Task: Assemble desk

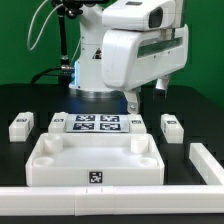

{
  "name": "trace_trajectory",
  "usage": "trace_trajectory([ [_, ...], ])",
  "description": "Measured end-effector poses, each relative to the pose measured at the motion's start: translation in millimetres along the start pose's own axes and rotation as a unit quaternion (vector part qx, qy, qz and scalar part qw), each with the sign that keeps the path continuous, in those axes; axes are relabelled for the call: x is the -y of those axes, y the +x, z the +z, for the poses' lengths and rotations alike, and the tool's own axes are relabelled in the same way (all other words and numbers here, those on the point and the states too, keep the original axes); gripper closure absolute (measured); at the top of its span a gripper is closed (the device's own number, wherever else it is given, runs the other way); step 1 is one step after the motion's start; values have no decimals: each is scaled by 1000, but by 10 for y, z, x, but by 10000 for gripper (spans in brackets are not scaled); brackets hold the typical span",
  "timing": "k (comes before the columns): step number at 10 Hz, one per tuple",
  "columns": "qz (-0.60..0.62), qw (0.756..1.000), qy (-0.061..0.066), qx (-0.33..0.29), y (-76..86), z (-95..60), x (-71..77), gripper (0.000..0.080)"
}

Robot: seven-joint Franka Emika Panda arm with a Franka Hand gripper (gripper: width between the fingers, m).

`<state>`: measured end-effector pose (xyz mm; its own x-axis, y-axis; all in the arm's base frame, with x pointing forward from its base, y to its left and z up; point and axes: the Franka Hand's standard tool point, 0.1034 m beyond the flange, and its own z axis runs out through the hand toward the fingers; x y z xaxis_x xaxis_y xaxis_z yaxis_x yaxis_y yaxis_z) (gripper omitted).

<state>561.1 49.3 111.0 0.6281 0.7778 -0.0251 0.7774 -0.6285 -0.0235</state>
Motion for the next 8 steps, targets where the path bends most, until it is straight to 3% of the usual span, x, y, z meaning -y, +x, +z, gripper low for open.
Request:
trace_trajectory([
  [3,-17,1000,0,-2,-31,11,1,150],
  [5,-105,994,7,-2,-402,101,78,150],
  [8,-277,961,14,-4,-869,336,104,150],
])
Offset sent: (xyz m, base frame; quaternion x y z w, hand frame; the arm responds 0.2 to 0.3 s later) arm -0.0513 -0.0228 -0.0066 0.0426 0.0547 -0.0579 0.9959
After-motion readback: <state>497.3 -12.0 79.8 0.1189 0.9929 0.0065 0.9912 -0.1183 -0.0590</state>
